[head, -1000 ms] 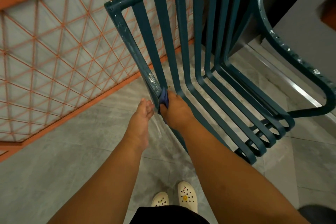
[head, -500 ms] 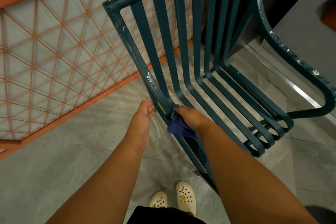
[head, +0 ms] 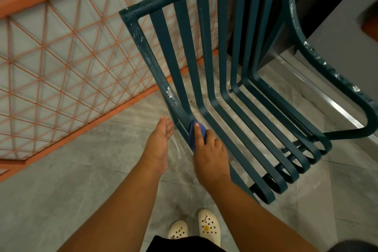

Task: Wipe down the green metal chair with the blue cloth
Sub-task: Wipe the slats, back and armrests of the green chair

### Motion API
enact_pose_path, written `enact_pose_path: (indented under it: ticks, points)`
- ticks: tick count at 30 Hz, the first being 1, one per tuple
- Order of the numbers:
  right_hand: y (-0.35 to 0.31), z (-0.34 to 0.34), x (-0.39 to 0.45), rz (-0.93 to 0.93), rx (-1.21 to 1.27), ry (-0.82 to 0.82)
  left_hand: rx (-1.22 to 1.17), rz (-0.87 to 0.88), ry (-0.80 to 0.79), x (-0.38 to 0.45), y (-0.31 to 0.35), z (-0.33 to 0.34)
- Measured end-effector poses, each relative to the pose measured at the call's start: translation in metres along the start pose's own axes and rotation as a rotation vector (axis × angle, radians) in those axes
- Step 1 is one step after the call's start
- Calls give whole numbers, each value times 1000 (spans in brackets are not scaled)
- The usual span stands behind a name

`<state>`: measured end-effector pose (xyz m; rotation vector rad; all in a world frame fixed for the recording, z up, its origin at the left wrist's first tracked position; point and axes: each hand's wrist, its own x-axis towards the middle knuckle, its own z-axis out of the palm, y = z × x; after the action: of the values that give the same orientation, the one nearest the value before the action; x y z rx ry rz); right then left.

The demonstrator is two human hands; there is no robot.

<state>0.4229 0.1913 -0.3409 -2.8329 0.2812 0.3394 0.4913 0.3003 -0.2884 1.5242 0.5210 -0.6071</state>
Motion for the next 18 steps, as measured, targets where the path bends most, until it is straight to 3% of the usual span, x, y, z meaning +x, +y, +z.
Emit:
enact_pose_path:
  ticks: [6,8,14,18]
  points:
    - [-26,-28,61,66,708,118,-50,-11,2,0,-3,-7]
    - [-39,-33,69,74,840,130,-62,-20,9,0,-4,-11]
    - [-56,-26,79,1,739,187,-81,-18,31,1,-3,-20]
    - [-56,-18,84,-174,342,114,-84,2,44,3,1,-22]
